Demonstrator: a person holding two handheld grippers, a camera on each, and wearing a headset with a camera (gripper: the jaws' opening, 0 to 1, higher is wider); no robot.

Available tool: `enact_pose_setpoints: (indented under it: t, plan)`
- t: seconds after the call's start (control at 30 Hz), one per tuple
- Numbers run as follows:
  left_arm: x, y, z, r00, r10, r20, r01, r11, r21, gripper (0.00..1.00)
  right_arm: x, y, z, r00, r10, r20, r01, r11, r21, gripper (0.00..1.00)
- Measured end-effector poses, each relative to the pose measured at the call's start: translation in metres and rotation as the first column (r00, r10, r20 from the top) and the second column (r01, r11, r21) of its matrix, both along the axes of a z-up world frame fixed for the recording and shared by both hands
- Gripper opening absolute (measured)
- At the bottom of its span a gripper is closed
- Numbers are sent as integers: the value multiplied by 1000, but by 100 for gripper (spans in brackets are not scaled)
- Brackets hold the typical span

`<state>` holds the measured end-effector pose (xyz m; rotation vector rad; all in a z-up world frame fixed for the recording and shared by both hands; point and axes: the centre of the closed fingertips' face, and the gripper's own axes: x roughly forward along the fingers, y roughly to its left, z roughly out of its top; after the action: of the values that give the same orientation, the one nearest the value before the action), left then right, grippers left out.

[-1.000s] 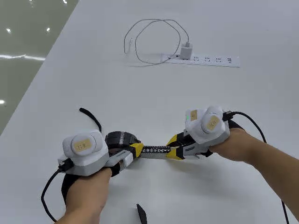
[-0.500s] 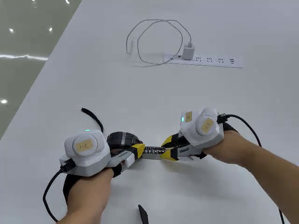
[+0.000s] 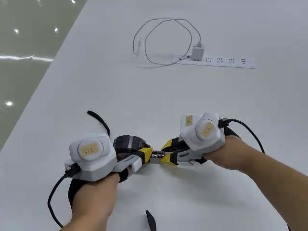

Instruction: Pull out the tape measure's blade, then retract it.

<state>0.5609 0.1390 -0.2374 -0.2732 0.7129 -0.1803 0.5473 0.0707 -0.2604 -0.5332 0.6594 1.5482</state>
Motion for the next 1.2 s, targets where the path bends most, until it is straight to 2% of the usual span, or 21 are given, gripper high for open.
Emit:
enact_pose_setpoints:
  t: [0.8,1.2]
  plan:
    - [1,0,-1,1000,-1,0,1,1000,3,58,-2,21,-1,1000,0,-14,0,1000,24,10]
    - [0,-1,-1,1000,-1,-3,1,1000,9,58,-1,20,-3,1000,-6,-16,7,1000,26,10]
